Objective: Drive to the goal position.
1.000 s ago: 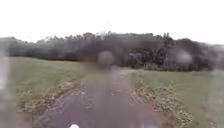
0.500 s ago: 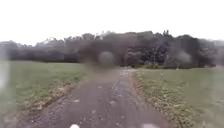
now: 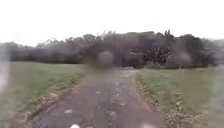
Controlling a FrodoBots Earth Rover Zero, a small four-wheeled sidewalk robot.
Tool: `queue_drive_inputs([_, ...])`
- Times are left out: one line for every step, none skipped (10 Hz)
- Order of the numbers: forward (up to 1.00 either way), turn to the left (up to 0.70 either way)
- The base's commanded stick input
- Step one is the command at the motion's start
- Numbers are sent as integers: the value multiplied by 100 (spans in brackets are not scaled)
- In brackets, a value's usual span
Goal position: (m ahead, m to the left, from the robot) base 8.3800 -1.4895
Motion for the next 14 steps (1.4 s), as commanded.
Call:
queue_drive_inputs([70,0])
queue_drive_inputs([70,0])
queue_drive_inputs([70,0])
queue_drive_inputs([70,0])
queue_drive_inputs([70,0])
queue_drive_inputs([70,0])
queue_drive_inputs([70,0])
queue_drive_inputs([70,0])
queue_drive_inputs([70,0])
queue_drive_inputs([70,0])
queue_drive_inputs([70,0])
queue_drive_inputs([70,0])
queue_drive_inputs([70,0])
queue_drive_inputs([70,0])
